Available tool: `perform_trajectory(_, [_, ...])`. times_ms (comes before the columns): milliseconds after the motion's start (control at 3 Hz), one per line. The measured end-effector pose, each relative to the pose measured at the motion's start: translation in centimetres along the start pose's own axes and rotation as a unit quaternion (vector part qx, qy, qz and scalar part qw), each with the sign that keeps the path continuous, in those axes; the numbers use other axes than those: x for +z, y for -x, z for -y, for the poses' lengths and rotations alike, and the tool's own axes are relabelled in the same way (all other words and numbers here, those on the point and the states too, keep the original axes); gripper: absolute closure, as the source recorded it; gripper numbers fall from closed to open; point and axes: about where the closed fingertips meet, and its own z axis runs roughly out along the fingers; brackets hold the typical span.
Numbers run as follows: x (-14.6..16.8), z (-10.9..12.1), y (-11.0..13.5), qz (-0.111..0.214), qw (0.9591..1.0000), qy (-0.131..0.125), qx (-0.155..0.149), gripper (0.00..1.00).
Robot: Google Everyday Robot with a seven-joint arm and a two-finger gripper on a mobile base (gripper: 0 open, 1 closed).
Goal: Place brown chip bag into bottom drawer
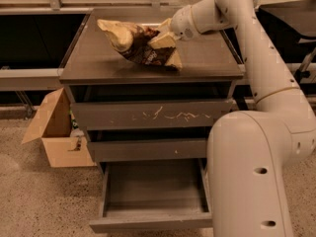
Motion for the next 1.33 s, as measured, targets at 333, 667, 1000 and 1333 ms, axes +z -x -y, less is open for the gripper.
perform_trajectory(333, [-6.6, -1.8, 2.8, 0.007, 0.9995, -0.022, -0.022, 1.0])
perform_trajectory(667, [-6.6, -2.0, 2.8, 0.007, 0.9996, -0.019, -0.022, 1.0])
perform_trajectory(1000, [-7.0, -4.2, 3.1, 0.011, 0.9998, 0.002, -0.018, 1.0])
perform_trajectory(1333, [-9.2, -9.7, 6.1, -0.011, 0.9993, 0.027, -0.023, 1.0])
